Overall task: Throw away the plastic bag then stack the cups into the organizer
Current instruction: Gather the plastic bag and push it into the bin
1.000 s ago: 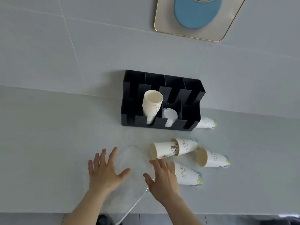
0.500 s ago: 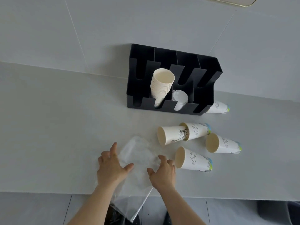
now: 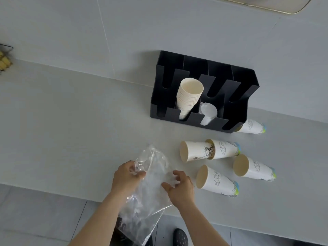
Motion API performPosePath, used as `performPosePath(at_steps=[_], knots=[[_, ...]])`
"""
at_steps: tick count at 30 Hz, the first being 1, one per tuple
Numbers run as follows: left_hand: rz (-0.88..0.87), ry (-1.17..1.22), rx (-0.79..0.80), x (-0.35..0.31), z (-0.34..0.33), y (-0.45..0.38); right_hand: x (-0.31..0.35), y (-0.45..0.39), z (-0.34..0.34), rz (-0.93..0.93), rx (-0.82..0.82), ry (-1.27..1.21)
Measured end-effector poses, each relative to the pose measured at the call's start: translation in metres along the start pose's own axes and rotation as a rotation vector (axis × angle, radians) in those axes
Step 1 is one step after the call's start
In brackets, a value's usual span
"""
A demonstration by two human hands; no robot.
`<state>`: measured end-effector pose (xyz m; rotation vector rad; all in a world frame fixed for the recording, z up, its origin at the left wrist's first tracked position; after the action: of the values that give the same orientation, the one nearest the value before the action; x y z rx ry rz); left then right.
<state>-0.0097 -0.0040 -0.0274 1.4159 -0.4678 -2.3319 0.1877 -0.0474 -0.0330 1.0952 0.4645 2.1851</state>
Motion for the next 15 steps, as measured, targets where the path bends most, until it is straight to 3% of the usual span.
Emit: performPosePath(at_steps=[4, 10, 15], knots=[[-0.018, 0.289, -0.012, -0.015, 0.015, 0.023, 0.005, 0.001, 0.000, 0.051, 0.087, -0.095], [0.001, 0.656, -0.168, -0.024, 0.025, 0.066, 0.031, 0.025, 0.009, 0.029, 0.556, -0.345], [-0.013, 0.818, -0.465, -0.011, 0.029, 0.098, 0.041, 0.042, 0.012, 0.054, 0.971, -0.359]])
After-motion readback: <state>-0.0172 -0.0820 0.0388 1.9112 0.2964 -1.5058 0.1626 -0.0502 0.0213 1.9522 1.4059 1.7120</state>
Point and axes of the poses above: each hand's wrist, its own y-axis away from the middle knuckle, its own z-axis out of the back of the hand, x = y × z, the point moved 2 cm from there along -y, towards the middle knuckle, and after that the axes turned 5 degrees about -z, right-handed, at the moved point
